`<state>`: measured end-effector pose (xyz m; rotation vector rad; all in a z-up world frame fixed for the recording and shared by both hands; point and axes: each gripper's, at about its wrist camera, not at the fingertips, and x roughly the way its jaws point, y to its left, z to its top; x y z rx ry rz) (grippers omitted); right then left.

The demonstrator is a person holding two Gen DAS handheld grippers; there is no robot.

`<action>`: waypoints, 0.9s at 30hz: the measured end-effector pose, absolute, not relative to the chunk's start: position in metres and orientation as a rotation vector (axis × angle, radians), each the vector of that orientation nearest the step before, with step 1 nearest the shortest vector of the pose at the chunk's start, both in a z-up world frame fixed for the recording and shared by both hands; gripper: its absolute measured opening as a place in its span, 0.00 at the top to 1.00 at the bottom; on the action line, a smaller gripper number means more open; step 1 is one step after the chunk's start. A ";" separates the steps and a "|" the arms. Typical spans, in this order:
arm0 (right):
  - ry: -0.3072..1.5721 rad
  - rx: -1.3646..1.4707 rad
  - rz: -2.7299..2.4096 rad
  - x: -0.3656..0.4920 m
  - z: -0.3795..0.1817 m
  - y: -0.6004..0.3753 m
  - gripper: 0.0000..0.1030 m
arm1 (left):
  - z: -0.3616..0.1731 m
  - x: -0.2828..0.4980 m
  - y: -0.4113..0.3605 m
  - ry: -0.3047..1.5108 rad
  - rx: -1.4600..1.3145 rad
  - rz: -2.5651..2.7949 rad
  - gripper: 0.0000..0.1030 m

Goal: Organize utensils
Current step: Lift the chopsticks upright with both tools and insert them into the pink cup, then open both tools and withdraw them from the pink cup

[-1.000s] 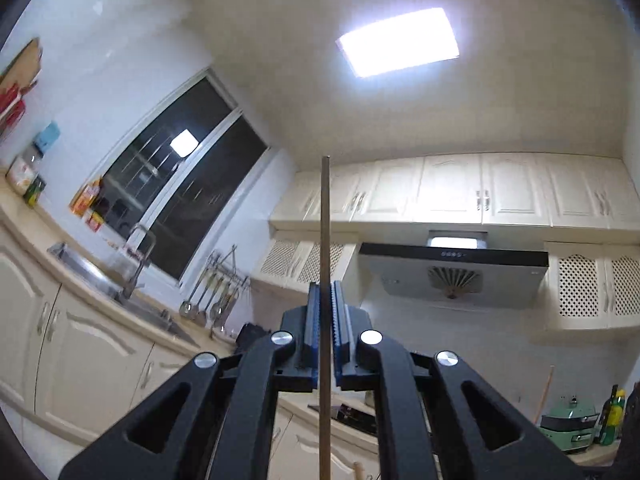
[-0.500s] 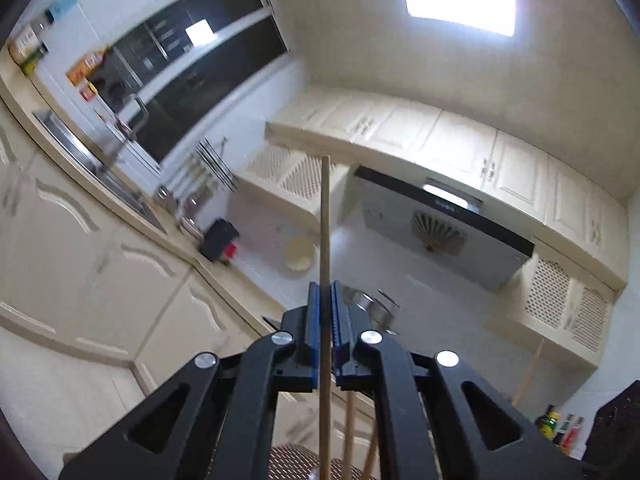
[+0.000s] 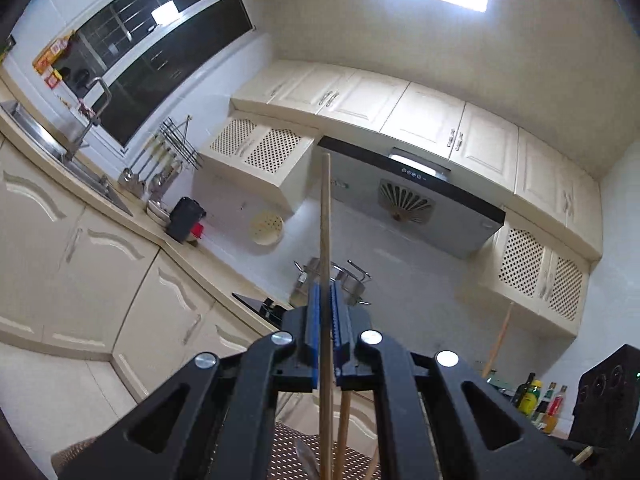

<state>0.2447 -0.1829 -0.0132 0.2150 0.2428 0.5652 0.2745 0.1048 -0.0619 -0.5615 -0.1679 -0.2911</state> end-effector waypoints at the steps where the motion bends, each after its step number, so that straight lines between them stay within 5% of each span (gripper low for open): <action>1: 0.251 0.214 0.570 0.245 -0.013 -0.182 0.93 | -0.063 0.277 0.106 -0.154 -0.564 -0.304 0.95; 11: 0.279 0.184 0.568 0.242 -0.014 -0.176 0.93 | -0.053 0.269 0.088 -0.107 -0.434 -0.392 0.94; 15: 0.284 0.172 0.556 0.240 -0.013 -0.174 0.93 | -0.051 0.262 0.082 -0.092 -0.395 -0.382 0.69; 27: 0.318 0.138 0.516 0.231 -0.014 -0.170 0.93 | -0.038 0.248 0.066 0.011 -0.292 -0.313 0.40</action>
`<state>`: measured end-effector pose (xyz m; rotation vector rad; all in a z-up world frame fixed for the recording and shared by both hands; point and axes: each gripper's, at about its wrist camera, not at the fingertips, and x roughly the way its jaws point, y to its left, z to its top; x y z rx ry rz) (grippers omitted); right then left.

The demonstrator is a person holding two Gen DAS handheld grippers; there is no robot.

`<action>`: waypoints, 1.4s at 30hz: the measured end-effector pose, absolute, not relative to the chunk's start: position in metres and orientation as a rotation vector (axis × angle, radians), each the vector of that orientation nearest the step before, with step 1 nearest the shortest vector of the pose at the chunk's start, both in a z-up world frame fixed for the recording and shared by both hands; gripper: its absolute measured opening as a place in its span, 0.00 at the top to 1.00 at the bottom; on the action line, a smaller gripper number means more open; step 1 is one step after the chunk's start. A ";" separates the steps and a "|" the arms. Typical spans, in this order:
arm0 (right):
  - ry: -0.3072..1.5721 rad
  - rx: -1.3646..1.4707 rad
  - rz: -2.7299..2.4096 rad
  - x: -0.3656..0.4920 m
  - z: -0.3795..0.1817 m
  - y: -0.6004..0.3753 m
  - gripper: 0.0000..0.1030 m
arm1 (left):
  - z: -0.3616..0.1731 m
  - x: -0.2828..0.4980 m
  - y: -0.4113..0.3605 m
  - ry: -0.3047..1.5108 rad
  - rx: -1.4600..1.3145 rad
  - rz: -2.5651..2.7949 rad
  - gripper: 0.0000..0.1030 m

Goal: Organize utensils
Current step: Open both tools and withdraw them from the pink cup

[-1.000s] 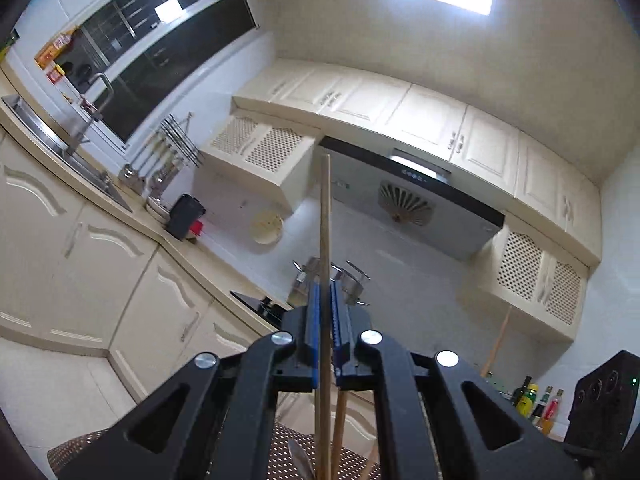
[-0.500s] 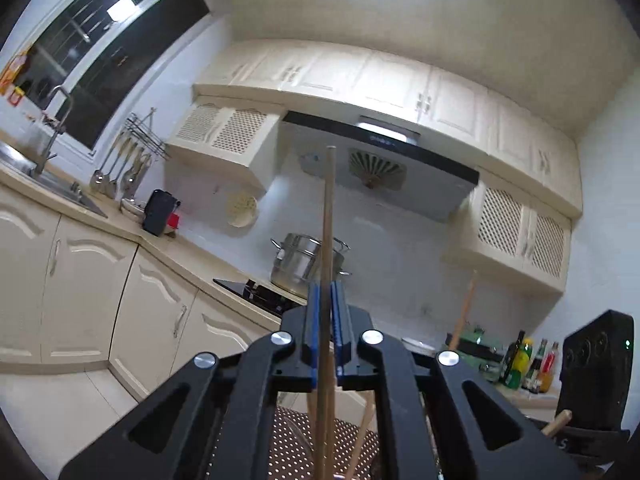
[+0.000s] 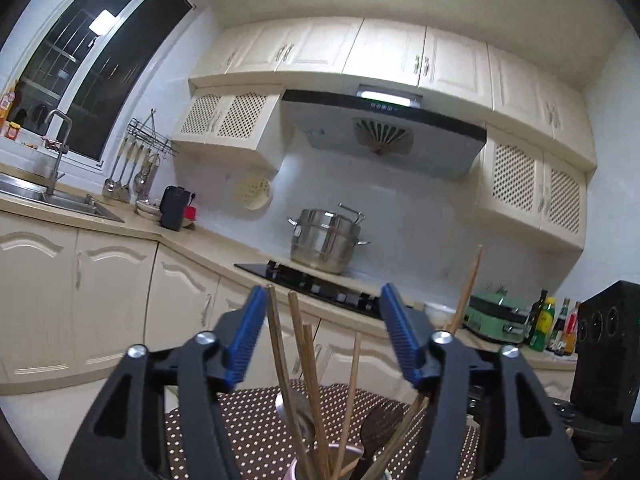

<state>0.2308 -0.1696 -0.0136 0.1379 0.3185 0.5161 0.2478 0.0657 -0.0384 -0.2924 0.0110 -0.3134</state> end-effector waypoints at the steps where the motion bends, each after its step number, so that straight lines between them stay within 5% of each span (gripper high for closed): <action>1: 0.322 0.134 0.513 0.230 -0.014 -0.169 0.93 | -0.037 0.247 0.065 0.020 -0.285 -0.312 0.39; 8: 0.352 0.110 0.493 0.226 -0.017 -0.164 0.93 | -0.025 0.232 0.064 0.057 -0.248 -0.306 0.20; 26: 0.397 0.031 0.462 0.208 -0.007 -0.152 0.92 | 0.005 0.198 0.064 0.139 -0.130 -0.139 0.19; 29: 0.400 0.031 0.460 0.205 -0.004 -0.152 0.73 | 0.010 0.193 0.066 0.148 -0.114 -0.115 0.19; 30: 0.400 0.038 0.462 0.204 -0.003 -0.153 0.56 | 0.012 0.190 0.067 0.150 -0.111 -0.106 0.19; 31: 0.395 0.043 0.460 0.203 -0.002 -0.153 0.52 | 0.013 0.188 0.069 0.156 -0.110 -0.099 0.19; 42: 0.357 0.050 0.408 0.177 0.020 -0.162 0.50 | 0.030 0.154 0.077 0.197 -0.087 -0.012 0.19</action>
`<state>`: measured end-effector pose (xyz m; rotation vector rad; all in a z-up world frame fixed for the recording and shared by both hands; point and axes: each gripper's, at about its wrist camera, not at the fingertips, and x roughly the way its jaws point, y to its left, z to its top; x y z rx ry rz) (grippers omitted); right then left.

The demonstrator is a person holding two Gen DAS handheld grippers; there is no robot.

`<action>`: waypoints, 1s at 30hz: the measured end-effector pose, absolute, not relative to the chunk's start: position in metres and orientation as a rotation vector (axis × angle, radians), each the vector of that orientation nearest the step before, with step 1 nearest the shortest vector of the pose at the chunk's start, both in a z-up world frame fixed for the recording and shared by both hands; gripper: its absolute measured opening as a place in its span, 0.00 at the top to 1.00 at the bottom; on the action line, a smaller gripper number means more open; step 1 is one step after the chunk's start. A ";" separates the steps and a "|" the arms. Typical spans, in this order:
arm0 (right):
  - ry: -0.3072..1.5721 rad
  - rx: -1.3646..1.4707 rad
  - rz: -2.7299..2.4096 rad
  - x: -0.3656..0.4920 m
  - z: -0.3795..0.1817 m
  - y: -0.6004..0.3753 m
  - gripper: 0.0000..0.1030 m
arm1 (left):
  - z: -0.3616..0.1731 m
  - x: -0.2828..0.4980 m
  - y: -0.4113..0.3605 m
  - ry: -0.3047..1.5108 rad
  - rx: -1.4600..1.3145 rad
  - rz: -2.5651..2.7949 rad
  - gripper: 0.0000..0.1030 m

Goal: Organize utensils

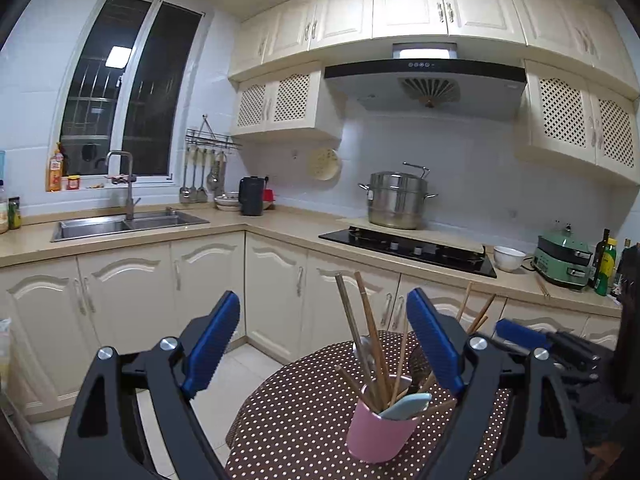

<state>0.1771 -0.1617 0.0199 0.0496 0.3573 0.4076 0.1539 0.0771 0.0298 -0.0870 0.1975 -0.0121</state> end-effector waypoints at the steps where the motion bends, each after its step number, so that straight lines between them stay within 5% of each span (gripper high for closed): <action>1: 0.351 0.046 0.398 0.173 0.023 -0.162 0.50 | 0.031 0.149 0.077 0.198 -0.086 -0.003 0.19; 30: 0.138 0.006 0.252 -0.012 0.075 -0.170 0.23 | 0.067 -0.027 0.043 0.161 0.015 0.069 0.15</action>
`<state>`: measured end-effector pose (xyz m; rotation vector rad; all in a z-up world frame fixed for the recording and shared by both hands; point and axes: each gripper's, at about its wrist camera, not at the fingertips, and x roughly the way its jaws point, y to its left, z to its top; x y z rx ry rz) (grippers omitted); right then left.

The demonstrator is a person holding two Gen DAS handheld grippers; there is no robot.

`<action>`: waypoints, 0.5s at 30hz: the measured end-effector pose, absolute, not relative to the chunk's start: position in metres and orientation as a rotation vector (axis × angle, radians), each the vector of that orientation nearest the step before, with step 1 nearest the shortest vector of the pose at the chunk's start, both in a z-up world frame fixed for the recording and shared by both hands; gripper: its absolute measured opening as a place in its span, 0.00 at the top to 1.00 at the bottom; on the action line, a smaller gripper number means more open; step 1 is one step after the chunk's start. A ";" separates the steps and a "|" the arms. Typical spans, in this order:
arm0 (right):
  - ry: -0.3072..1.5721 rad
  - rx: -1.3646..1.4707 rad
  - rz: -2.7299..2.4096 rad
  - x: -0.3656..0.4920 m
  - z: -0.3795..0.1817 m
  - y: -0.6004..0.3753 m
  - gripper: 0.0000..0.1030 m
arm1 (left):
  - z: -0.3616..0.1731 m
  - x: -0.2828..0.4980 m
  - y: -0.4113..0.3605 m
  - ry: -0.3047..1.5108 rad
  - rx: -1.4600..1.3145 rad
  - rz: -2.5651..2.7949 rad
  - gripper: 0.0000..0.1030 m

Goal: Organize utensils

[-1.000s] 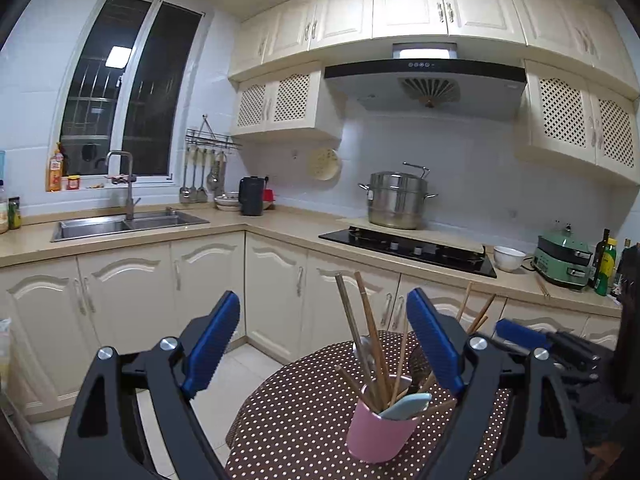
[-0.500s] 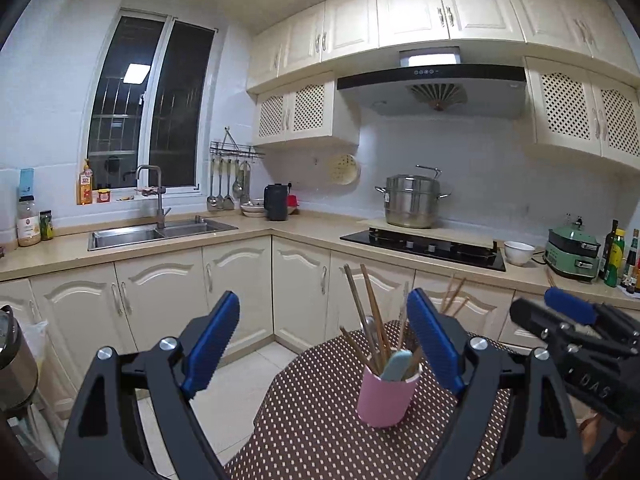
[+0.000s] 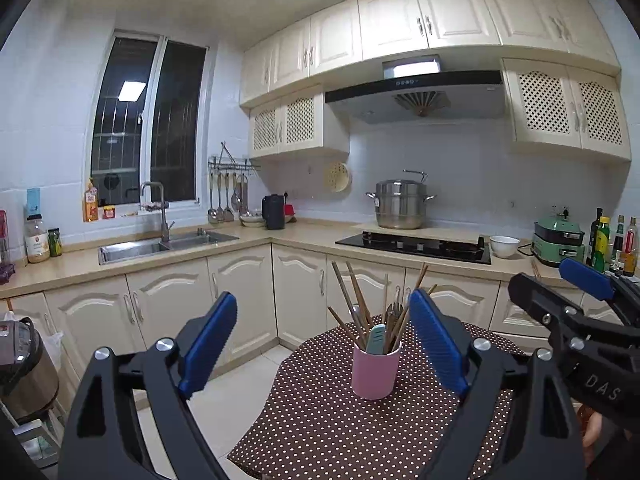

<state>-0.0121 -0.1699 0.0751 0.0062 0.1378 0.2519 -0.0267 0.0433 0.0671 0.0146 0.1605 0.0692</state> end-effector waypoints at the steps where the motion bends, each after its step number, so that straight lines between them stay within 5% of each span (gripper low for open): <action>1: 0.134 0.001 0.251 -0.016 0.076 -0.170 0.22 | 0.068 -0.032 0.042 0.155 0.016 0.071 0.15; 15: 0.080 -0.047 0.222 -0.060 0.078 -0.164 0.19 | 0.080 -0.079 0.042 0.095 0.022 0.103 0.15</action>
